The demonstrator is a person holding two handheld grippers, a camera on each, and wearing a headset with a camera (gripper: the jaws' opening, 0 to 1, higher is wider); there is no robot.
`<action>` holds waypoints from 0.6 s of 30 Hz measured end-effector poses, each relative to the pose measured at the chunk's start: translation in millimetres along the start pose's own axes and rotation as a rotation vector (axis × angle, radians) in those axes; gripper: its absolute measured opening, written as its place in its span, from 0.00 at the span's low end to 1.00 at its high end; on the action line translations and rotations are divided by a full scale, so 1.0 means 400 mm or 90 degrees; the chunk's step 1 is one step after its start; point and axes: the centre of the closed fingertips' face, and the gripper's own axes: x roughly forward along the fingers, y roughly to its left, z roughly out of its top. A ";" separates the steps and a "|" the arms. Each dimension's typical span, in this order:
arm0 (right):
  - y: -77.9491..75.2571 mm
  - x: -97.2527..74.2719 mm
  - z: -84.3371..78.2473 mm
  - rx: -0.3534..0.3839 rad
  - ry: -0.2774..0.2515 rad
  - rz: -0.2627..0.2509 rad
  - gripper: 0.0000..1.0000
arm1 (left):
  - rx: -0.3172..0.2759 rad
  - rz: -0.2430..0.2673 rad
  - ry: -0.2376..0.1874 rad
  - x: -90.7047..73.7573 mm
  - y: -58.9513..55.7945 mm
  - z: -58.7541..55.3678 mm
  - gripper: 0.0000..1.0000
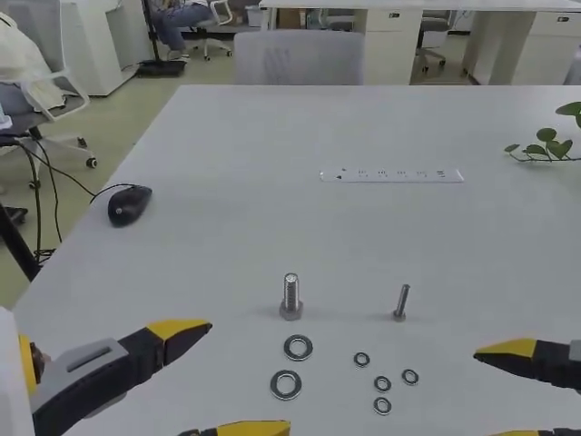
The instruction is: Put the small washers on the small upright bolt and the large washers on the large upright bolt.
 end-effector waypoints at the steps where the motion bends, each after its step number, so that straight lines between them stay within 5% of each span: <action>1: 0.000 0.000 0.001 -0.001 -0.001 0.000 0.51 | 0.000 0.000 0.000 0.000 0.000 0.001 0.63; 18: -0.009 0.010 0.004 -0.007 0.012 0.010 0.50 | -0.008 0.000 -0.005 0.004 -0.003 -0.004 0.63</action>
